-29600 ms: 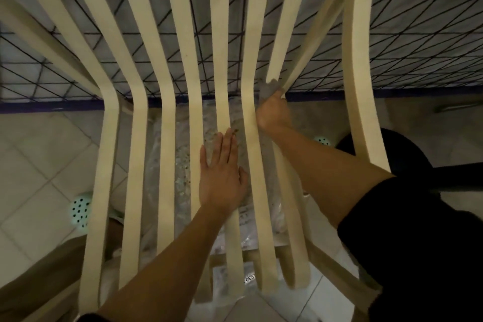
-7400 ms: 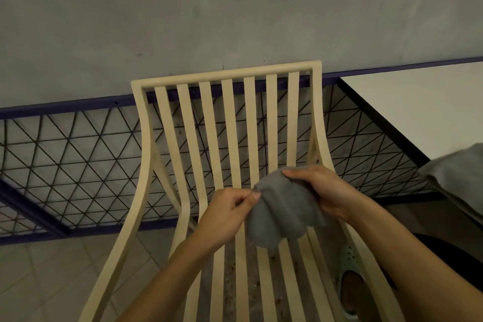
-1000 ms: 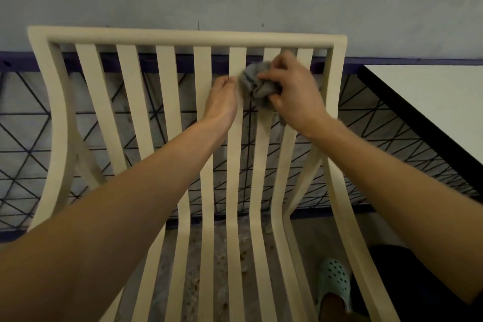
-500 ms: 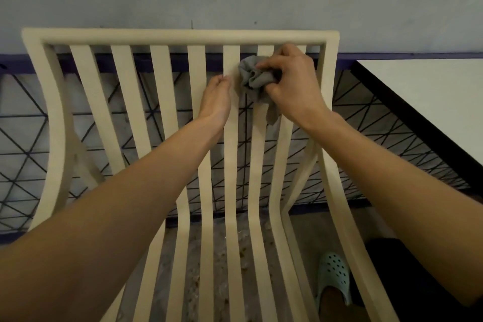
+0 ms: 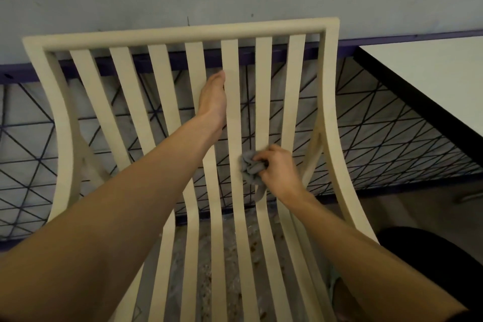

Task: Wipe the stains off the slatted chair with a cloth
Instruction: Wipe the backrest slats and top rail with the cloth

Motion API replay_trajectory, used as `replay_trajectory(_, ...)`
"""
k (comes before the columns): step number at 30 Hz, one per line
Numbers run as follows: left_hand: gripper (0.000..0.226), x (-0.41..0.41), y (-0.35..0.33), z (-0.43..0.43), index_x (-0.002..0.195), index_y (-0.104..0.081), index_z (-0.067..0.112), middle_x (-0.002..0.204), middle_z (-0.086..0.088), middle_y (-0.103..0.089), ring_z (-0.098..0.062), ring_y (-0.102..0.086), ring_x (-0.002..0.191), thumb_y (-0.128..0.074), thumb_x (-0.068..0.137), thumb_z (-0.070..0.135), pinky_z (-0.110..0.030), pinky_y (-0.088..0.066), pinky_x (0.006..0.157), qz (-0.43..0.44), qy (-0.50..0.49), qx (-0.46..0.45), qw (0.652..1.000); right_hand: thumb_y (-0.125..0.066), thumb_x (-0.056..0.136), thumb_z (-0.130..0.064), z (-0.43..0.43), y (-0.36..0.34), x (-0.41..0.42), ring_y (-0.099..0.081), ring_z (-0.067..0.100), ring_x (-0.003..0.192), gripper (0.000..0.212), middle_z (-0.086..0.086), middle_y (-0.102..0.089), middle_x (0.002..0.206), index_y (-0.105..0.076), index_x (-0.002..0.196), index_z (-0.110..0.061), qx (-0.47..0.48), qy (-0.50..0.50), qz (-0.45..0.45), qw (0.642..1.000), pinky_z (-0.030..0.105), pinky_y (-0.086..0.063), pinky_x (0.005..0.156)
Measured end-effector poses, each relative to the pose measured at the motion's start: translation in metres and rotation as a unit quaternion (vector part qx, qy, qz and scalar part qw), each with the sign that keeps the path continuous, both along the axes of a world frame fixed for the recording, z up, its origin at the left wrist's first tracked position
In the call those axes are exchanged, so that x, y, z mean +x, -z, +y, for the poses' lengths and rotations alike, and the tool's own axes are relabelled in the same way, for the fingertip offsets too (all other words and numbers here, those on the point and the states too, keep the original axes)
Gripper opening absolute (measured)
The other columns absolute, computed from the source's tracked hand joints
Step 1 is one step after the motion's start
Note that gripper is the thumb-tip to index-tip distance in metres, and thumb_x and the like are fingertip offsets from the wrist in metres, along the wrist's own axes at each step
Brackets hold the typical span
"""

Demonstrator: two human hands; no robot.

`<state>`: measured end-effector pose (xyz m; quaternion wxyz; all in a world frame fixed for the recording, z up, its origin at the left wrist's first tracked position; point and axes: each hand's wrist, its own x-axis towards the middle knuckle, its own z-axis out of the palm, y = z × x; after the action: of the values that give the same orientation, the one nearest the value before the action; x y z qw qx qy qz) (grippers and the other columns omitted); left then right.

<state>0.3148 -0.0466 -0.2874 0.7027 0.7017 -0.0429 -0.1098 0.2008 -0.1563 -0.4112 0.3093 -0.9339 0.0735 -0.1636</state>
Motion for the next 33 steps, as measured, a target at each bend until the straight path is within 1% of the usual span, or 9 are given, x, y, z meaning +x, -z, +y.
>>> replay_trajectory(4, 0.046, -0.001, -0.003, 0.001, 0.145, -0.043, 0.024, 0.142, 0.002, -0.051, -0.017, -0.046, 0.131, -0.033, 0.103, 0.039, -0.044, -0.031, 0.115, 0.007, 0.008, 0.004, 1.0, -0.063, 0.085, 0.002, -0.001, -0.019, -0.011, -0.06, 0.014, 0.093, 0.021, -0.002, -0.057, 0.098, -0.074, 0.1, -0.009, 0.016, 0.006, 0.014, 1.0, 0.003, -0.043, 0.075)
replay_trajectory(7, 0.049, -0.002, -0.003, 0.002, 0.145, -0.041, 0.025, 0.145, 0.002, -0.048, -0.017, -0.044, 0.133, -0.035, 0.1, 0.043, -0.046, -0.03, 0.115, 0.012, 0.008, -0.001, 1.0, -0.067, 0.087, -0.01, -0.009, -0.075, 0.0, -0.057, 0.011, 0.094, 0.018, 0.0, -0.058, 0.104, -0.072, 0.104, -0.015, 0.0, -0.004, -0.073, 0.997, 0.015, -0.049, 0.081)
replay_trajectory(10, 0.065, 0.0, 0.001, 0.0, 0.142, -0.046, 0.027, 0.142, -0.001, -0.051, -0.022, -0.047, 0.13, -0.038, 0.083, 0.055, -0.05, -0.035, 0.111, 0.014, -0.003, -0.005, 1.0, -0.068, 0.087, -0.016, -0.02, -0.126, 0.021, -0.057, 0.01, 0.094, 0.021, -0.001, -0.057, 0.106, -0.069, 0.108, -0.017, -0.03, 0.009, -0.15, 0.988, 0.023, -0.051, 0.086)
replay_trajectory(13, 0.061, -0.001, 0.0, 0.0, 0.143, -0.045, 0.025, 0.143, -0.002, -0.05, -0.022, -0.046, 0.132, -0.037, 0.09, 0.053, -0.05, -0.032, 0.113, 0.021, 0.002, 0.0, 1.0, -0.07, 0.086, -0.013, -0.03, -0.139, 0.038, -0.06, 0.013, 0.095, 0.023, 0.001, -0.061, 0.108, -0.069, 0.109, -0.016, -0.049, 0.037, -0.151, 0.987, 0.027, -0.055, 0.086)
replay_trajectory(17, 0.05, -0.003, -0.009, 0.001, 0.147, -0.039, 0.023, 0.148, 0.0, -0.045, -0.019, -0.04, 0.137, -0.032, 0.102, 0.044, -0.047, -0.026, 0.116, 0.024, 0.017, 0.019, 0.999, -0.069, 0.084, -0.005, -0.031, -0.1, 0.033, -0.068, 0.013, 0.086, 0.017, 0.0, -0.067, 0.099, -0.069, 0.096, -0.017, 0.016, 0.028, -0.093, 0.995, 0.032, -0.061, 0.076)
replay_trajectory(22, 0.046, -0.003, -0.005, 0.003, 0.146, -0.041, 0.021, 0.147, 0.0, -0.046, -0.018, -0.041, 0.136, -0.031, 0.104, 0.038, -0.045, -0.028, 0.116, -0.002, 0.021, 0.029, 0.999, -0.07, 0.079, 0.002, -0.021, -0.054, 0.019, -0.067, 0.012, 0.086, 0.023, 0.002, -0.071, 0.094, -0.07, 0.098, -0.012, 0.018, 0.038, -0.076, 0.996, 0.028, -0.059, 0.08)
replay_trajectory(25, 0.045, -0.004, -0.004, 0.003, 0.144, -0.042, 0.021, 0.146, 0.0, -0.047, -0.017, -0.042, 0.134, -0.033, 0.104, 0.037, -0.044, -0.029, 0.116, -0.014, 0.021, 0.033, 0.999, -0.068, 0.079, 0.005, -0.013, -0.034, 0.013, -0.061, 0.003, 0.08, 0.023, 0.002, -0.068, 0.093, -0.065, 0.095, -0.01, 0.069, 0.063, -0.085, 0.992, 0.003, -0.048, 0.073)
replay_trajectory(27, 0.044, -0.005, -0.003, 0.003, 0.145, -0.042, 0.021, 0.146, 0.0, -0.047, -0.017, -0.042, 0.134, -0.032, 0.104, 0.036, -0.043, -0.03, 0.116, -0.013, 0.018, 0.029, 0.999, -0.066, 0.078, 0.008, -0.006, -0.021, 0.009, -0.059, 0.004, 0.077, 0.026, 0.004, -0.067, 0.092, -0.062, 0.092, -0.013, 0.108, 0.098, -0.096, 0.985, -0.003, -0.041, 0.066)
replay_trajectory(33, 0.042, -0.003, 0.004, 0.002, 0.138, -0.049, 0.016, 0.14, -0.006, -0.053, -0.023, -0.048, 0.13, -0.035, 0.103, 0.033, -0.046, -0.034, 0.113, -0.018, 0.0, 0.003, 1.0, -0.064, 0.081, 0.007, 0.012, 0.028, -0.001, -0.06, 0.016, 0.093, 0.029, 0.006, -0.062, 0.101, -0.059, 0.102, -0.012, 0.13, 0.132, -0.078, 0.98, 0.02, -0.048, 0.084)
